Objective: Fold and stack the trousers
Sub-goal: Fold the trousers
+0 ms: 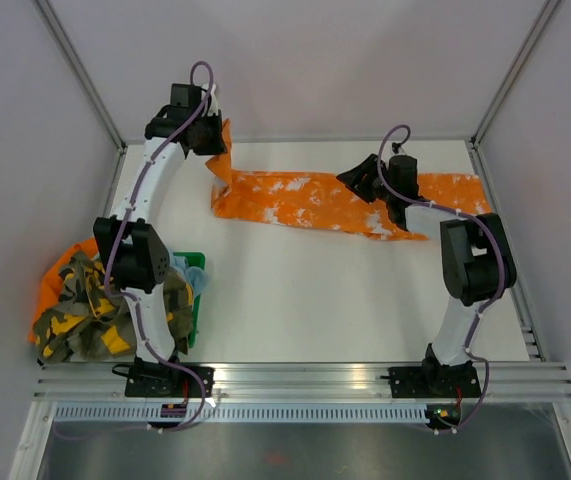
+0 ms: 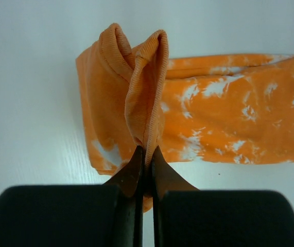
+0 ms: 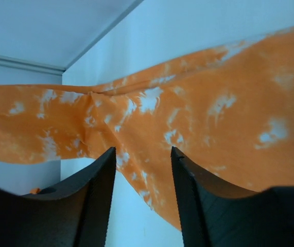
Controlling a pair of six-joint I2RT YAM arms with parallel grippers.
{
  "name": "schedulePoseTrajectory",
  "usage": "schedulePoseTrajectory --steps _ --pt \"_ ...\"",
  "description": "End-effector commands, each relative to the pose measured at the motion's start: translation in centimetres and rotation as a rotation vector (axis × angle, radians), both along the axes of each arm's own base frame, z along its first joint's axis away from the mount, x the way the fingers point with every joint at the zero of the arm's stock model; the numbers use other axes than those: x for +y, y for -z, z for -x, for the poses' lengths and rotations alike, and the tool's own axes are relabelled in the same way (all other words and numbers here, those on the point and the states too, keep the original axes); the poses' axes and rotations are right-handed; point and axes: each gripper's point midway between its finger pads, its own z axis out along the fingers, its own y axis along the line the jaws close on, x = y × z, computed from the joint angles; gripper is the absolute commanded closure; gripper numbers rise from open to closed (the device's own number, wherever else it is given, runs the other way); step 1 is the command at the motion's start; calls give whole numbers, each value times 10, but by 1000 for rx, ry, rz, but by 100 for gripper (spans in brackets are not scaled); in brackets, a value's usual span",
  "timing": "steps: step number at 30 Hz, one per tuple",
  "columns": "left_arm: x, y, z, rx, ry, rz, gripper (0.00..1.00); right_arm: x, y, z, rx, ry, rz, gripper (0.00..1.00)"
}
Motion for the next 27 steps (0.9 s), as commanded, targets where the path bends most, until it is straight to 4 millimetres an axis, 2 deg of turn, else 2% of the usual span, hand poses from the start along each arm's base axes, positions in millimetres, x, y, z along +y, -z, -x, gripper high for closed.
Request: schedulePoseTrajectory --steps 1,2,3,5,6,7,8,11,12,13,14,15,16,17,18,19,21,22,24,25,26,27 --pt "-22 -47 14 -77 -65 72 98 44 -16 -20 -76 -48 -102 49" --pt "-31 -50 15 -83 -59 86 98 49 -17 -23 -91 -49 -120 52" --pt "-48 -54 19 -86 -26 108 98 56 -5 -23 -62 -50 -139 58" --pt "-65 -66 23 -111 -2 148 98 67 0 -21 -58 -70 -160 68" --pt "-79 -68 27 -116 31 162 98 72 7 -19 -45 -79 -160 77" --pt "-85 -73 28 -127 42 168 98 76 10 -17 -45 -93 -149 81" --pt "-93 -74 31 -123 53 176 98 81 14 -12 -35 -118 -141 89" --pt "-111 -78 36 -115 81 207 98 76 20 -4 -17 -136 -108 100" --pt "-116 -78 37 -114 88 217 98 72 8 -3 -40 -133 -99 100" --pt "-122 -75 38 -108 90 223 98 60 7 -3 -40 -122 -65 100" --pt "-137 -73 42 -99 99 236 98 51 2 -5 -46 -108 -48 100" --pt "-143 -72 40 -109 93 235 98 40 -18 -6 -82 -94 -38 100" --pt "-150 -71 40 -106 87 245 98 16 -24 -11 -82 -59 -15 99" --pt "-163 -68 44 -103 101 251 98 4 -32 -12 -88 -49 -5 98" --pt "-171 -64 40 -106 96 257 98 -9 -57 -13 -128 -41 -4 96" --pt "-177 -59 38 -95 84 276 98 -37 -59 -14 -97 0 12 93" --pt "-193 -52 35 -93 95 298 98 -63 -85 -12 -131 23 70 84" --pt "-198 -49 34 -83 82 319 98 -90 -81 -8 -87 63 99 80" --pt "-216 -42 33 -80 102 348 98 -116 -99 -3 -118 80 181 67" --pt "-223 -41 33 -78 104 364 98 -125 -93 6 -67 87 202 60" --pt "-236 -40 38 -77 121 373 98 -133 -100 10 -74 96 232 52" --pt "-245 -34 39 -73 131 377 98 -149 -104 12 -68 129 245 50"
